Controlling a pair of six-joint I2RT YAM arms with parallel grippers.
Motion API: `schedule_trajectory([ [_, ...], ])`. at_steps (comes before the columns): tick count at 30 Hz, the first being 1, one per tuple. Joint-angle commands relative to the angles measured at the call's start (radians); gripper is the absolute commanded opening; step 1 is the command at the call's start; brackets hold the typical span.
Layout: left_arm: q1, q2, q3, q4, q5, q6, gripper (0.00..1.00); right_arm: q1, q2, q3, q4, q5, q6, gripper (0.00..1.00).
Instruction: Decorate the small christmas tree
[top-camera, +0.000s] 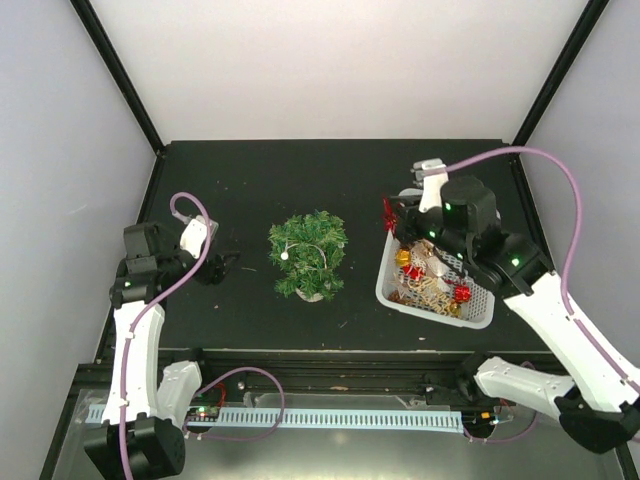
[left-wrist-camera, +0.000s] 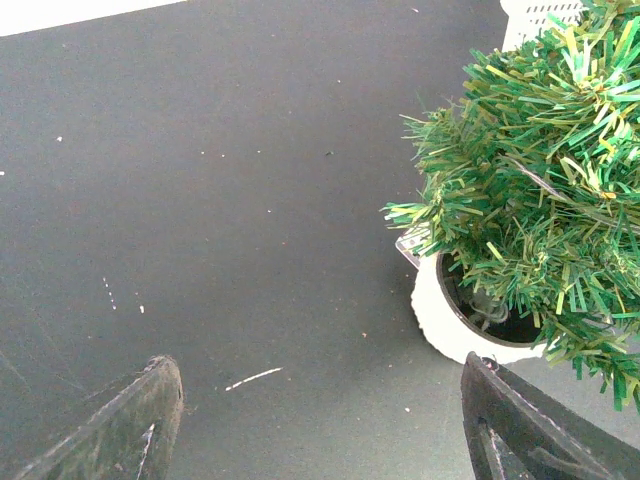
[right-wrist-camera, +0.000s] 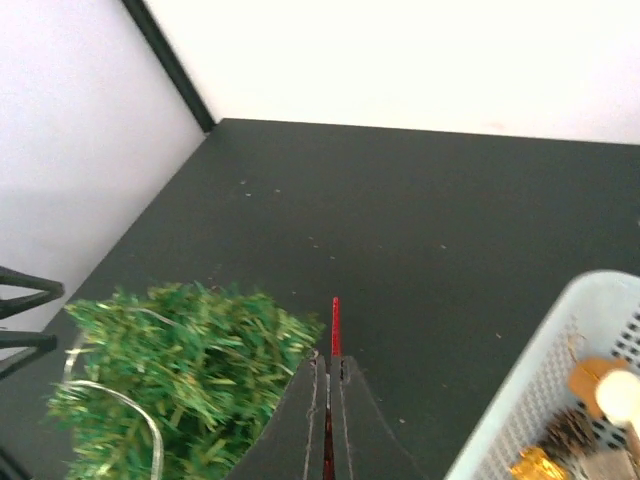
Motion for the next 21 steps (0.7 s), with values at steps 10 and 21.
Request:
schedule_trajectory([
  [10, 0.005, -0.014, 0.000, 0.024, 0.026, 0.017, 0.77, 0.207, 0.212, 0.289, 0.072, -0.039, -0.050, 0.01],
  [21, 0.005, -0.018, 0.003, 0.018, 0.030, 0.018, 0.77, 0.276, 0.312, 0.410, 0.058, -0.023, -0.073, 0.01],
])
